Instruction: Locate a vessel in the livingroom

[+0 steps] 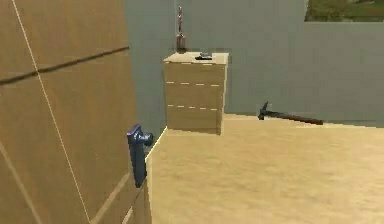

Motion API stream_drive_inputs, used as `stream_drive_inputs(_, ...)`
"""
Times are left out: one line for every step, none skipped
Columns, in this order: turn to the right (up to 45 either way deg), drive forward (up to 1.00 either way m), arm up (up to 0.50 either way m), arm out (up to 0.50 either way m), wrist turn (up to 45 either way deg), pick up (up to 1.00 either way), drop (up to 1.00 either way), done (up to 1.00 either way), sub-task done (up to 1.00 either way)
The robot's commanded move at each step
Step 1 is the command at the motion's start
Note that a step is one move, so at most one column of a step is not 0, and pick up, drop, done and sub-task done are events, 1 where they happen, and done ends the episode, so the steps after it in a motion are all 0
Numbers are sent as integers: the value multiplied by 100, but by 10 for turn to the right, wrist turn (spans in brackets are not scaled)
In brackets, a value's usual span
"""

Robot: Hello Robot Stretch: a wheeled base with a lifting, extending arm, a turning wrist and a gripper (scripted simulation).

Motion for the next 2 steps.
stream_drive_inputs(0,5,0,0,0,0,0,0,0)
stream_drive_inputs(450,0,0,0,0,0,0,0,0)
